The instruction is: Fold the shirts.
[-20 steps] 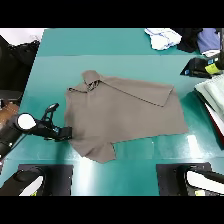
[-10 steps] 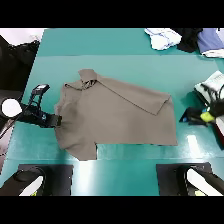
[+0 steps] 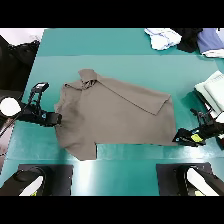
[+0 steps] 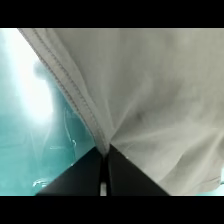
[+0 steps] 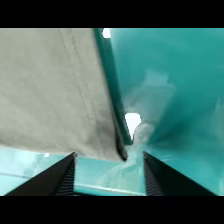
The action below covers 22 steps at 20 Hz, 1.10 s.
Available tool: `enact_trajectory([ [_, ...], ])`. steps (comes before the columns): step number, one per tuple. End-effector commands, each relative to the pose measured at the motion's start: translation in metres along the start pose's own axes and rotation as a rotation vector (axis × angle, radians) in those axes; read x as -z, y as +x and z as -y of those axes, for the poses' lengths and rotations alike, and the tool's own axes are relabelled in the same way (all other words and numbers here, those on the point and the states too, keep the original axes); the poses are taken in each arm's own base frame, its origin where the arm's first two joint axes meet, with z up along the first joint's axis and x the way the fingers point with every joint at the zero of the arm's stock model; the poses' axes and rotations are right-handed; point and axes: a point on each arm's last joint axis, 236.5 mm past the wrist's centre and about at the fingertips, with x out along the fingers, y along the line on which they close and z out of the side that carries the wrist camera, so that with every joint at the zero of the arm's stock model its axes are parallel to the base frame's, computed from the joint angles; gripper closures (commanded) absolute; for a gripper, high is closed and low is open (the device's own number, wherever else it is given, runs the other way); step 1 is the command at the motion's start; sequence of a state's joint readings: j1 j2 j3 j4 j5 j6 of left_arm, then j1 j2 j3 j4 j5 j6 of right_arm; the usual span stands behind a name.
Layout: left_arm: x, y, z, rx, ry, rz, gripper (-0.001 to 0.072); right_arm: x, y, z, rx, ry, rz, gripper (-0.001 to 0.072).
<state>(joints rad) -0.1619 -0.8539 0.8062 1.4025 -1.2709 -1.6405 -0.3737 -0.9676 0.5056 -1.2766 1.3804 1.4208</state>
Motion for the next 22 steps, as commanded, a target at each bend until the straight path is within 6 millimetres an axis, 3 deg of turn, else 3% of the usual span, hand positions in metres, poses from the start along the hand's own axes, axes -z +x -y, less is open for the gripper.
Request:
enact_trajectory([
  [1, 0.000, -0.001, 0.001, 0.005, -0.003, 0.001, 0.0673, -0.007, 0.002, 0.004, 0.014, -0.009, 0.057, 0.0261],
  [5, -0.002, -0.001, 0.007, 0.030, -0.011, 0.006, 0.0673, -0.008, -0.001, 0.001, 0.006, -0.012, 0.074, 0.0261],
  [7, -0.001, -0.001, 0.008, 0.035, -0.013, 0.006, 0.0673, -0.009, 0.004, -0.007, -0.023, -0.009, 0.058, 0.0299],
  [10, 0.001, -0.001, 0.008, 0.036, -0.013, -0.004, 0.0674, -0.012, 0.013, -0.017, -0.015, -0.061, 0.042, 0.0488],
  [11, 0.003, -0.001, 0.008, 0.036, -0.013, -0.013, 0.0674, -0.011, 0.015, -0.020, -0.009, -0.082, 0.036, 0.0648],
  [12, 0.005, -0.001, 0.008, 0.035, -0.012, -0.021, 0.0674, -0.012, 0.013, -0.024, -0.008, -0.101, 0.036, 0.0694],
  [13, 0.007, -0.001, 0.008, 0.034, -0.012, -0.030, 0.0674, -0.012, 0.007, -0.029, -0.007, -0.124, 0.043, 0.0694],
  [15, 0.011, -0.004, 0.008, 0.034, -0.010, -0.049, 0.0675, -0.017, -0.016, -0.043, -0.006, -0.183, 0.094, 0.0694],
  [17, 0.002, -0.018, 0.012, 0.038, 0.000, -0.023, 0.0675, -0.026, -0.052, -0.060, -0.015, -0.234, 0.197, 0.0695],
  [19, -0.016, -0.045, 0.020, 0.051, 0.019, 0.032, 0.0675, -0.036, -0.095, -0.076, -0.021, -0.247, 0.335, 0.0695],
  [22, -0.054, -0.107, 0.041, 0.092, 0.080, 0.192, 0.0675, -0.044, -0.166, -0.101, -0.037, -0.280, 0.563, 0.0694],
])
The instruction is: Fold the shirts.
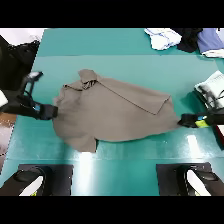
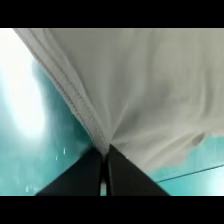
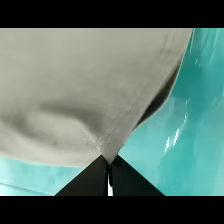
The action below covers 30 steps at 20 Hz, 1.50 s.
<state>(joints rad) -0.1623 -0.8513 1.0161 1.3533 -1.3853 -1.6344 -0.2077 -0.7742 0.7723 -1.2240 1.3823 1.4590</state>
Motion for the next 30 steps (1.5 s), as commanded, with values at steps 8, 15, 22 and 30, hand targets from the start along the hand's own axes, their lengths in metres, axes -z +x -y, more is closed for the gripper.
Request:
enact_trajectory([
  [8, -0.098, -0.262, 0.076, 0.096, 0.189, 0.679, 0.0675, -0.093, -0.233, -0.079, 0.002, -0.183, 0.751, 0.0694],
  [15, -0.069, -0.408, 0.125, 0.216, 0.309, 1.050, 0.0674, -0.085, -0.349, -0.120, 0.001, -0.284, 1.037, 0.0695],
  [22, -0.040, -0.489, 0.194, 0.568, 0.413, 1.273, 0.0675, -0.059, -0.391, -0.136, 0.028, -0.338, 1.042, 0.0695],
  [30, -0.085, -0.377, 0.108, 0.154, 0.284, 0.982, 0.0675, -0.092, -0.321, -0.078, 0.124, -0.073, 0.615, 0.0697],
])
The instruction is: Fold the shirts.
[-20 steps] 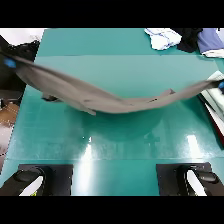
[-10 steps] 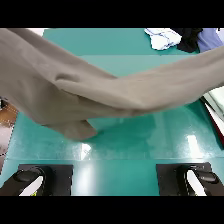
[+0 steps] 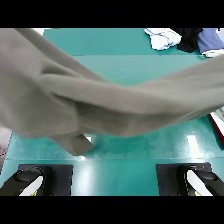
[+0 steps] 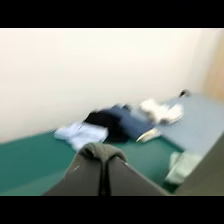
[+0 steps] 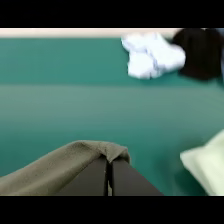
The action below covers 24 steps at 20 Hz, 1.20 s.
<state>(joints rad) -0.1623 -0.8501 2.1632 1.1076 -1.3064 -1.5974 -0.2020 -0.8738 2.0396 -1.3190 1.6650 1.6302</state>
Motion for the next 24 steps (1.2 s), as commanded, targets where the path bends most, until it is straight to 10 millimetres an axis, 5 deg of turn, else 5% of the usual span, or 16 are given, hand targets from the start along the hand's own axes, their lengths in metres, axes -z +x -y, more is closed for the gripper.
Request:
enact_trajectory([
  [1, 0.084, 0.027, -0.079, -0.242, -0.015, -0.297, 0.0675, 0.041, 0.055, 0.024, 0.052, 0.100, -0.294, 0.0698],
  [8, 0.305, 0.129, -0.180, -0.310, -0.109, -0.871, 0.0675, 0.157, 0.211, 0.057, 0.032, 0.243, -0.832, 0.0697],
  [11, 0.359, 0.178, -0.217, -0.325, -0.113, -0.908, 0.0674, 0.180, 0.279, 0.068, 0.010, 0.234, -0.804, 0.0697],
  [17, 0.398, 0.230, -0.270, -0.400, -0.048, -0.842, 0.0674, 0.191, 0.357, 0.072, -0.004, 0.223, -0.619, 0.0697],
  [20, 0.395, 0.238, -0.290, -0.436, -0.008, -0.796, 0.0674, 0.189, 0.368, 0.077, 0.008, 0.224, -0.564, 0.0697],
  [24, 0.404, 0.213, -0.313, -0.489, -0.035, -0.869, 0.0674, 0.202, 0.363, 0.069, -0.007, 0.208, -0.623, 0.0697],
])
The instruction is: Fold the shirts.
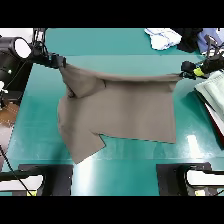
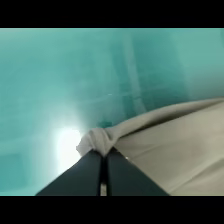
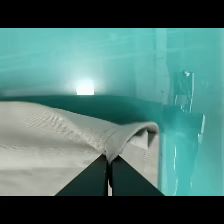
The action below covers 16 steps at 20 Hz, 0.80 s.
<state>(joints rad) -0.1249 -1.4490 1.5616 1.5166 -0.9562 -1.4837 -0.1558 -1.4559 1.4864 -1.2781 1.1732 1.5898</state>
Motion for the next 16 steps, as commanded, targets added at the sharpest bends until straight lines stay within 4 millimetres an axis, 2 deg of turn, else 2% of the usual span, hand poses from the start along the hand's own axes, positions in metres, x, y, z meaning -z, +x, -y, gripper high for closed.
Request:
enact_trajectory([
  [1, 0.025, 0.006, -0.026, -0.040, -0.023, -0.090, 0.0674, 0.011, 0.006, -0.006, -0.002, -0.039, -0.035, 0.0697],
  [4, 0.083, 0.016, -0.022, 0.003, 0.021, -0.281, 0.0674, 0.028, 0.013, -0.026, -0.016, -0.099, -0.095, 0.0697],
  [7, 0.130, 0.025, 0.001, 0.114, 0.065, -0.400, 0.0674, 0.058, 0.033, -0.026, -0.014, -0.102, -0.178, 0.0697],
  [10, 0.148, 0.024, 0.004, 0.130, 0.061, -0.459, 0.0674, 0.089, 0.052, -0.013, 0.000, -0.076, -0.250, 0.0697],
  [12, 0.156, 0.019, 0.006, 0.139, 0.062, -0.499, 0.0673, 0.102, 0.062, -0.008, 0.005, -0.064, -0.275, 0.0697],
  [16, 0.161, 0.017, 0.006, 0.140, 0.061, -0.521, 0.0673, 0.109, 0.066, -0.005, 0.008, -0.057, -0.286, 0.0694],
])
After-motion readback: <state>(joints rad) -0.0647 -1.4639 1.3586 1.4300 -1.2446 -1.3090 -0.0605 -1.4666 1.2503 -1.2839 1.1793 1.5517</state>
